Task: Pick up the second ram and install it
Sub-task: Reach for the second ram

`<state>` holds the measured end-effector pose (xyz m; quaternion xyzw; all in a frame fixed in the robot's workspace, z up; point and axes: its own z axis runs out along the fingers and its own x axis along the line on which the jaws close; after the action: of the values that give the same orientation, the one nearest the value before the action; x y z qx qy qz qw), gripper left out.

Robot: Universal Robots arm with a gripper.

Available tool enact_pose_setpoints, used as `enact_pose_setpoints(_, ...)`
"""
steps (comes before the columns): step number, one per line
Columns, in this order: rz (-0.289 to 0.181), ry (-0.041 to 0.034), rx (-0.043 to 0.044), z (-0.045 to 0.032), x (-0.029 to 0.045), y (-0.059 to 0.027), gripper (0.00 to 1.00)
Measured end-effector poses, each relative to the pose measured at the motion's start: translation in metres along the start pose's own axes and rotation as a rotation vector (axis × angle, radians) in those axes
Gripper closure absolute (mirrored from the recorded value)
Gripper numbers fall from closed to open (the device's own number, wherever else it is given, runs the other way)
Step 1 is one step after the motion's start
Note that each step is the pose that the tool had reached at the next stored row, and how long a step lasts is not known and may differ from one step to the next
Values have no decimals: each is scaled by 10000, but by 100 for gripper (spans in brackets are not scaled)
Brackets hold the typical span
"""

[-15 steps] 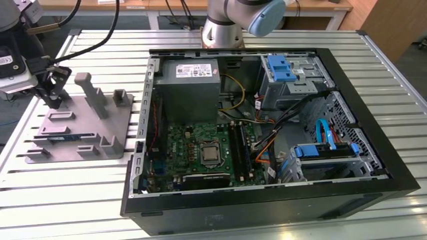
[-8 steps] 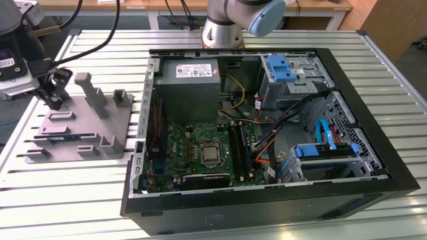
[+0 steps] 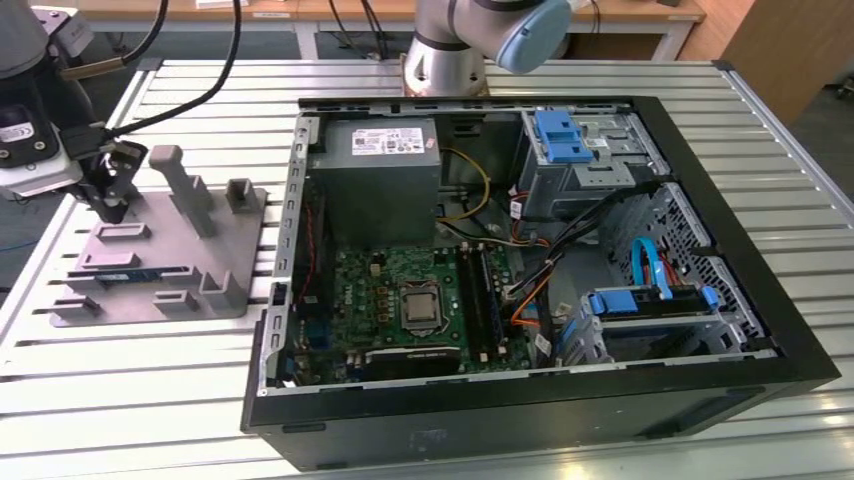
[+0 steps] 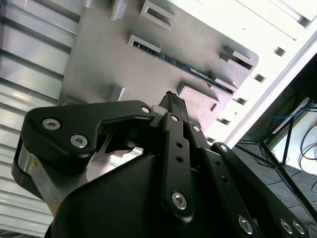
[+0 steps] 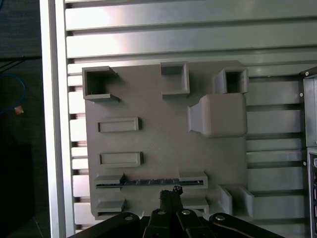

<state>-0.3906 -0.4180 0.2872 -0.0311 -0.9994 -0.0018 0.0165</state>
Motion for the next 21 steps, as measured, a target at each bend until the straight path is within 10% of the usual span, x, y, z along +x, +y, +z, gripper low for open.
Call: enact_pose_setpoints(21,-2,1,-21,192,24,-130,90)
